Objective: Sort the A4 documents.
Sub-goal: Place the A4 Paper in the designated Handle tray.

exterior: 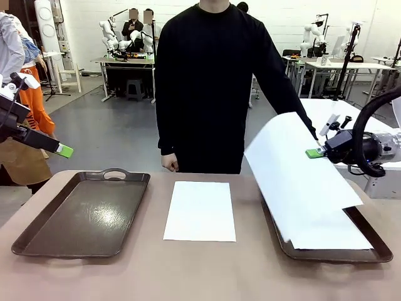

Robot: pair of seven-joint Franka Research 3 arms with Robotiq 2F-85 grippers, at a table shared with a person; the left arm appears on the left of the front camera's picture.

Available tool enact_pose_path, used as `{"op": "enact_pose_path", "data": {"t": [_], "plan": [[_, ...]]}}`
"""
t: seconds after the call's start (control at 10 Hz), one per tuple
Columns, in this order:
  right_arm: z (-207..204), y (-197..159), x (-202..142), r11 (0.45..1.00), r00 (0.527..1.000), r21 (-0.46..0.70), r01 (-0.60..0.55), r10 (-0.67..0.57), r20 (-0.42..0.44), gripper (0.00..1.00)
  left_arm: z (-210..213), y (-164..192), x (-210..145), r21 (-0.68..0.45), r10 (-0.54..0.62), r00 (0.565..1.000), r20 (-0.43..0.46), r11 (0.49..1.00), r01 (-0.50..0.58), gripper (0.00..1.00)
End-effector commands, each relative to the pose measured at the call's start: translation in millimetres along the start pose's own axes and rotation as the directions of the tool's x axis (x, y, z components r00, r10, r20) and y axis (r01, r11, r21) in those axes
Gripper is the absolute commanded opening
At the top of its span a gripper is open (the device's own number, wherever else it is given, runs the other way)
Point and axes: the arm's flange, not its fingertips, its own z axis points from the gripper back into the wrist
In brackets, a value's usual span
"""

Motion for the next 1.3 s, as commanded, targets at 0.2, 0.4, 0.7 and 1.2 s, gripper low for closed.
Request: {"op": "enact_pose_path", "data": {"t": [0.2,0.4,0.7,1.2], "plan": [[5,-43,7,0.998,0.998,0.023,0.062,-0.061,-0.029,0.01,-1,2,-1,-0.011,0.001,1.000,0.009,1.000,-0.001,1.00],[13,-68,2,0.985,0.990,-0.111,0.133,-0.137,-0.036,0.01,-1,2,-1,-0.011,0.001,1.000,0.009,1.000,-0.001,1.00],[32,-91,-2,0.899,0.986,-0.414,0.145,-0.164,-0.011,0.01,-1,2,-1,-0.011,0.001,1.000,0.009,1.000,-0.001,1.00],[78,-80,-1,0.677,0.994,-0.728,0.108,-0.099,0.055,0.01,-1,2,-1,-0.011,0.001,1.000,0.009,1.000,-0.001,1.00]]}}
